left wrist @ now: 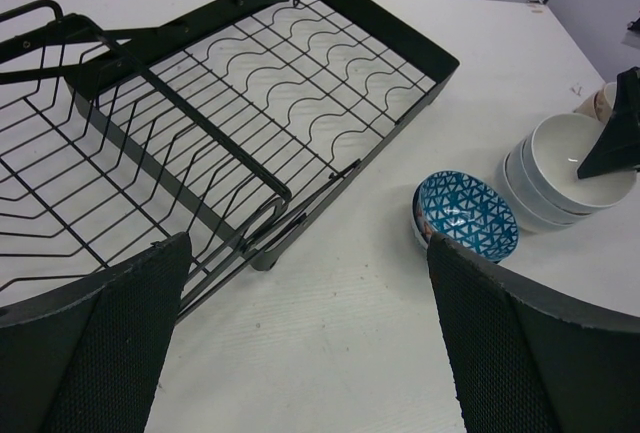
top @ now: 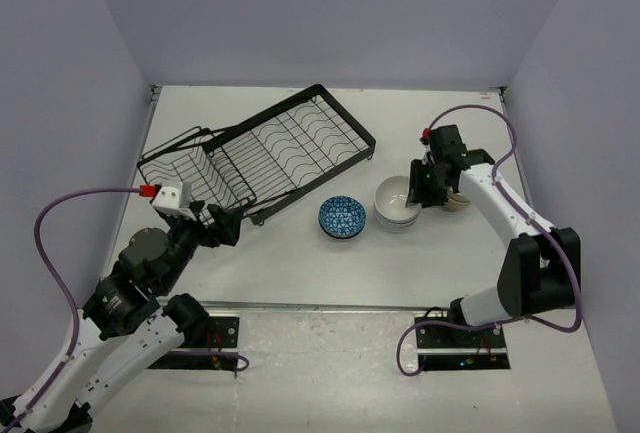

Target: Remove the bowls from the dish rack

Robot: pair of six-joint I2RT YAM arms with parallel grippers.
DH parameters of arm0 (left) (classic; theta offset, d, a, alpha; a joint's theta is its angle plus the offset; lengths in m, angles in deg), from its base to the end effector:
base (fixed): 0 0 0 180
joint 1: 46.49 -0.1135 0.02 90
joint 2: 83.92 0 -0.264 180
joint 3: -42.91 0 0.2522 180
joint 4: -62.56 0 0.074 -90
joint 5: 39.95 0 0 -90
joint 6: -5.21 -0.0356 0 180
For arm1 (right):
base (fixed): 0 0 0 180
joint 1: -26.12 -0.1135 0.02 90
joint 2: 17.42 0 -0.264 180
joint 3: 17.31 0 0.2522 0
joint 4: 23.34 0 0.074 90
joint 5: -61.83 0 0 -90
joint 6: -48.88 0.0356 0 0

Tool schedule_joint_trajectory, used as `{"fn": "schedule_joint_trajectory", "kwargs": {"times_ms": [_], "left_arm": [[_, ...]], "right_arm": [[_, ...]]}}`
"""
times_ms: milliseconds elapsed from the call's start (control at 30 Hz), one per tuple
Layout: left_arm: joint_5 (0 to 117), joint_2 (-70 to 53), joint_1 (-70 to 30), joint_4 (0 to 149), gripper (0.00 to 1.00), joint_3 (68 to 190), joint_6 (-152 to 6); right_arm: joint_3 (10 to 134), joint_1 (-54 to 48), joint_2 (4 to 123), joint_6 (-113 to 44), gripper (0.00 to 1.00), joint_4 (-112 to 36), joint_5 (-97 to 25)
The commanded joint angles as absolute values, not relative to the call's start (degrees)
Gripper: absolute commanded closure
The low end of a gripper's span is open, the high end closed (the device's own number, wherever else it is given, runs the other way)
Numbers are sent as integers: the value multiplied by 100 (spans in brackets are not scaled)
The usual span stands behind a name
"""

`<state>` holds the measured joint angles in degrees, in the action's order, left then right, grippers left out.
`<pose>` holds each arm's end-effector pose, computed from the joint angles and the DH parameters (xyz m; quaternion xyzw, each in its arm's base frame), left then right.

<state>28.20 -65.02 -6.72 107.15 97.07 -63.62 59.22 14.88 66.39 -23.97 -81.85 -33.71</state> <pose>0.0713 -0.0421 0.3273 -0.0001 0.7584 -0.1977 0.6210 0.2804 0.0592 0.2442 0.0402 0.9758 0.0972 0.1915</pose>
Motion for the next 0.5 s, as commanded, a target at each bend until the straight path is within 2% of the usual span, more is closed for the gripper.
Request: {"fn": "schedule_joint_trajectory", "kwargs": {"times_ms": [0, 67, 300, 367, 467], "left_arm": [[2860, -6467, -694, 10427, 0, 9666, -6545], [2878, -6458, -686, 10436, 0, 9666, -6554], [2930, -6397, -694, 10418, 0, 9657, -6562], [2931, -6388, -694, 10409, 0, 9657, -6562], [2939, -6414, -694, 10409, 0, 9657, -6562]], "right_arm": [[5938, 1487, 6326, -2398, 60, -8166, -3433], [5956, 1487, 6256, -2389, 55, -8236, -3327], [5973, 1487, 6001, -2363, 57, -8350, -3055], [5991, 1487, 5983, -2354, 62, -8385, -3011], [5974, 1487, 5948, -2337, 79, -8456, -2879]]}}
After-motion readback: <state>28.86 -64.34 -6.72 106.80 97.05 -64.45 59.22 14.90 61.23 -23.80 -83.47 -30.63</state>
